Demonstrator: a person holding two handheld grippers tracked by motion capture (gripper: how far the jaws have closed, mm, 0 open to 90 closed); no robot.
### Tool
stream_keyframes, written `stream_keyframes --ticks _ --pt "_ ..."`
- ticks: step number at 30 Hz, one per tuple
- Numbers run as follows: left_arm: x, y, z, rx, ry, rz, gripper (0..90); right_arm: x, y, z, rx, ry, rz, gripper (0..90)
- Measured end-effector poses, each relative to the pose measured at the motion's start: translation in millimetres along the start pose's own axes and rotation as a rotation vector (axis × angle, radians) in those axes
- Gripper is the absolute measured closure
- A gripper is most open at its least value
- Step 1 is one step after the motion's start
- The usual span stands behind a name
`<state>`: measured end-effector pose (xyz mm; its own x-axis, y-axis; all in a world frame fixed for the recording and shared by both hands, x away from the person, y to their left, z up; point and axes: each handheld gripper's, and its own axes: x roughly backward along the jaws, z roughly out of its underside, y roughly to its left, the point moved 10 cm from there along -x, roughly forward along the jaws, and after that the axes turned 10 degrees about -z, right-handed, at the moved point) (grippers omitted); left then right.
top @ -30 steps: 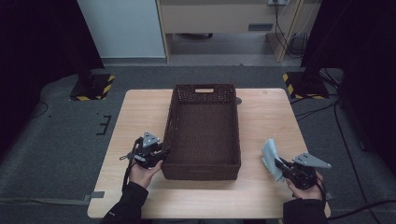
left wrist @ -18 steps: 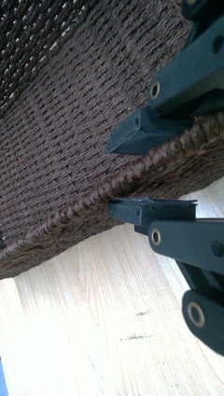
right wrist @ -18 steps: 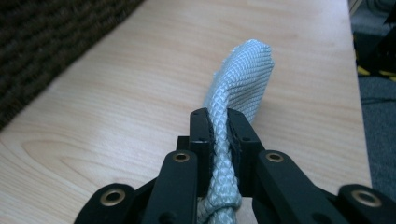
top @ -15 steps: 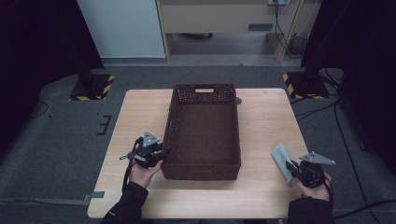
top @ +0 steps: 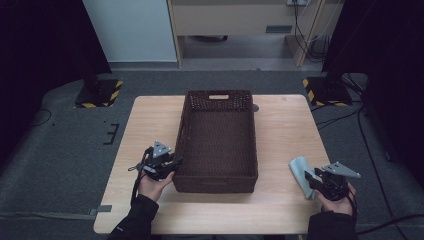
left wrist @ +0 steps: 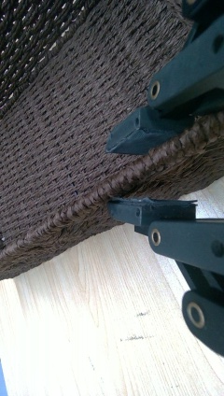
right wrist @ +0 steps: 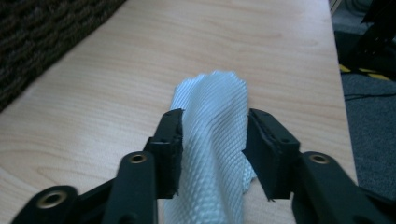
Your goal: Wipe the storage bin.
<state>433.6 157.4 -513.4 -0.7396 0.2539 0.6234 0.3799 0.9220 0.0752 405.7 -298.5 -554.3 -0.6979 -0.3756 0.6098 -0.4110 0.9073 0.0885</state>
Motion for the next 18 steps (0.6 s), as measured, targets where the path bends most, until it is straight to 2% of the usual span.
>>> stream_keyframes --ticks 9,13,18 --pt "-0.2 0.0 0.1 0.002 0.001 0.003 65.4 12.4 11.4 -23.1 0.013 -0.115 -0.005 47.7" --pt "-0.1 -0.1 0.0 0.002 0.002 0.004 65.4 15.7 23.6 -32.8 0.023 -0.144 -0.037 45.3" --pt "-0.1 -0.4 0.0 0.002 0.001 0.005 65.7 16.1 46.2 -48.5 0.035 -0.176 -0.091 44.0"
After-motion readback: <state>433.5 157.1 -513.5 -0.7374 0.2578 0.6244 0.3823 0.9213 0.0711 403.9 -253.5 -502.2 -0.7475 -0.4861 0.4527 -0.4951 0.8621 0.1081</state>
